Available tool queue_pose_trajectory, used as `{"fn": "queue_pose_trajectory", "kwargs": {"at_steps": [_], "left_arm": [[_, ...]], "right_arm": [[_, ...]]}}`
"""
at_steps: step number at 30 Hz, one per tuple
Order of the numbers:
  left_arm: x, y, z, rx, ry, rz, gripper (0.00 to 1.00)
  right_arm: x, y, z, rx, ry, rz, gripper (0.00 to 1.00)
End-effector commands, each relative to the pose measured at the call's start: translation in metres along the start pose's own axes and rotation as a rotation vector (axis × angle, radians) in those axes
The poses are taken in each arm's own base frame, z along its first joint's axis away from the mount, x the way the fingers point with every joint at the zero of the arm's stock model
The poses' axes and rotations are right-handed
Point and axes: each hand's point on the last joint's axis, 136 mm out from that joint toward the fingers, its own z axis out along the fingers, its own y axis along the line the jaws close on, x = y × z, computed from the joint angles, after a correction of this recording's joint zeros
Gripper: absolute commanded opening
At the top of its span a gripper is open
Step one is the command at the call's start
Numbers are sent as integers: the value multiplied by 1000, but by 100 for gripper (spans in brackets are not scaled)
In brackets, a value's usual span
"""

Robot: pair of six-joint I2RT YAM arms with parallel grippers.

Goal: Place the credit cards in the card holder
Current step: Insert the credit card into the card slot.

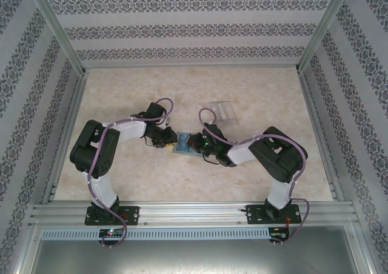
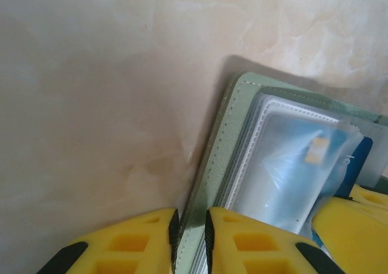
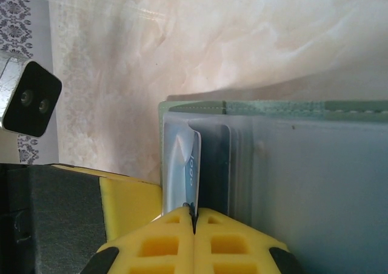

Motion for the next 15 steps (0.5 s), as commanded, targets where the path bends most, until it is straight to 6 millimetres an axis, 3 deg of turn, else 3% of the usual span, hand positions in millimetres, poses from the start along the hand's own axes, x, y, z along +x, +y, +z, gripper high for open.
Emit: {"fn": "queue_pose_trajectory", "kwargs": {"at_steps": [1, 6, 15], "left_arm": [[16, -9, 22, 67, 63, 23, 22], [15, -8, 23, 63, 63, 23, 21], [14, -8, 24, 63, 65, 22, 21]], "right_arm": [[6, -18, -4, 89, 5, -13, 12], [4, -24, -17, 125, -10, -28, 24], [1, -25, -28, 146, -34, -43, 24]]}}
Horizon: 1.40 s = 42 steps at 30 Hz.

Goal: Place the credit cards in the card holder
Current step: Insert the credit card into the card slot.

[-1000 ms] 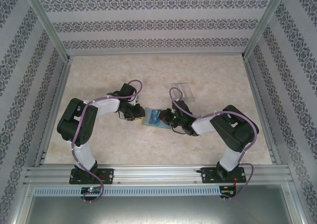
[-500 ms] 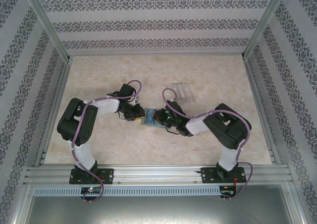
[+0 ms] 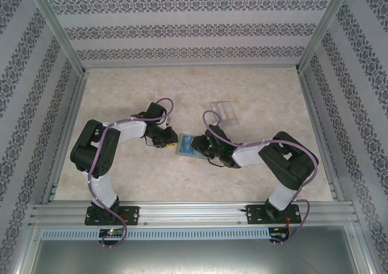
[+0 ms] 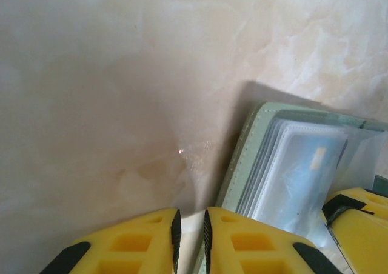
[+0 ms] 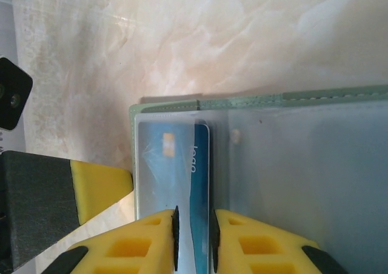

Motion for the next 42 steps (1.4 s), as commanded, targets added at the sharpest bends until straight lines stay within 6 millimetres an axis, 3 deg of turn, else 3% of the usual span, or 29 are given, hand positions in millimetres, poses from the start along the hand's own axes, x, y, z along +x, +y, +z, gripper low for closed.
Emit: {"fn": "queue_pose_trajectory", "kwargs": {"at_steps": [1, 4, 9, 18, 25, 34, 42], "left_arm": [[15, -6, 22, 52, 62, 19, 21], [14, -6, 23, 54, 64, 17, 20], [14, -7, 23, 57, 64, 16, 20], [14, -9, 23, 66, 67, 15, 19], [14, -10, 22, 71, 64, 15, 19], [12, -9, 15, 48, 41, 21, 20], [13, -9, 13, 46, 41, 28, 21]], "right_arm": [[2, -9, -3, 43, -6, -28, 21], [7, -12, 2, 45, 16, -19, 15], [11, -15, 7, 54, 29, -10, 19], [13, 2, 17, 2, 52, -20, 9], [9, 14, 16, -30, 45, -26, 12], [5, 10, -14, 11, 10, -85, 26], [0, -21, -65, 158, -58, -163, 40]]}}
